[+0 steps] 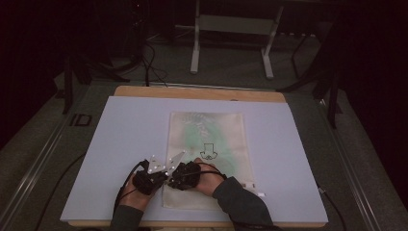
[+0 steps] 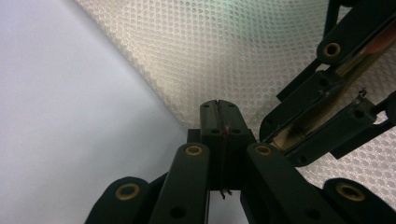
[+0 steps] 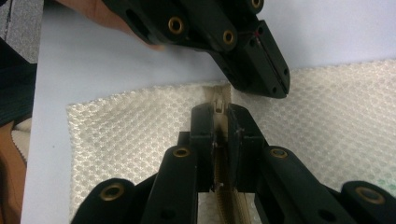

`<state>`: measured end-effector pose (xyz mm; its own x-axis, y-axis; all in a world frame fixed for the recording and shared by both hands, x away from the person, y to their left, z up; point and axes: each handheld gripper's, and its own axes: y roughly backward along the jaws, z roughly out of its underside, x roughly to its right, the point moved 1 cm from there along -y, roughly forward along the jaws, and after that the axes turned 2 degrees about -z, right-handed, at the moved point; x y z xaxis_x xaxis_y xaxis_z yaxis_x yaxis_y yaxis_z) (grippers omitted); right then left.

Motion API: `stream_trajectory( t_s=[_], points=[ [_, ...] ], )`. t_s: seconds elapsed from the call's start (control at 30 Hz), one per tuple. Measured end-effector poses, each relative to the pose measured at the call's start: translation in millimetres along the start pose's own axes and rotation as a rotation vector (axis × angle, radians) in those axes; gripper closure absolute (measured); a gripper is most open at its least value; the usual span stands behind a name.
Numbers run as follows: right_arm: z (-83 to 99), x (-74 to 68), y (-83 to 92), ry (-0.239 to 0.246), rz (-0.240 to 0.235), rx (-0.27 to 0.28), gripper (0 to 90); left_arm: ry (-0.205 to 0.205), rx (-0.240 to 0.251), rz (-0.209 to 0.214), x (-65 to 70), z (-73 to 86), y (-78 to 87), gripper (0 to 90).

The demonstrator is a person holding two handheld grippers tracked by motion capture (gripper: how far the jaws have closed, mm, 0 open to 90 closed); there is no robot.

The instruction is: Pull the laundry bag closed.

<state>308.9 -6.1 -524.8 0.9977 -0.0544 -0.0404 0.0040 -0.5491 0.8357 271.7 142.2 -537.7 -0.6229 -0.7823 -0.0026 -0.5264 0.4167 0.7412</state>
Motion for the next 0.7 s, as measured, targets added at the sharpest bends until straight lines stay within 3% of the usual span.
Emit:
stream_trajectory(
  t_s=[0.53, 0.7],
  points=[
    [8.3, 0.2, 8.0, 0.003, 0.004, -0.033, 82.5, -0.003, 0.000, 0.002, -0.3, -0.1, 0.0, 89.6],
    [6.6, -1.5, 6.7, 0.016, 0.020, -0.044, 82.5, -0.013, -0.008, -0.018, 2.6, -1.6, 0.5, 89.5]
  ],
)
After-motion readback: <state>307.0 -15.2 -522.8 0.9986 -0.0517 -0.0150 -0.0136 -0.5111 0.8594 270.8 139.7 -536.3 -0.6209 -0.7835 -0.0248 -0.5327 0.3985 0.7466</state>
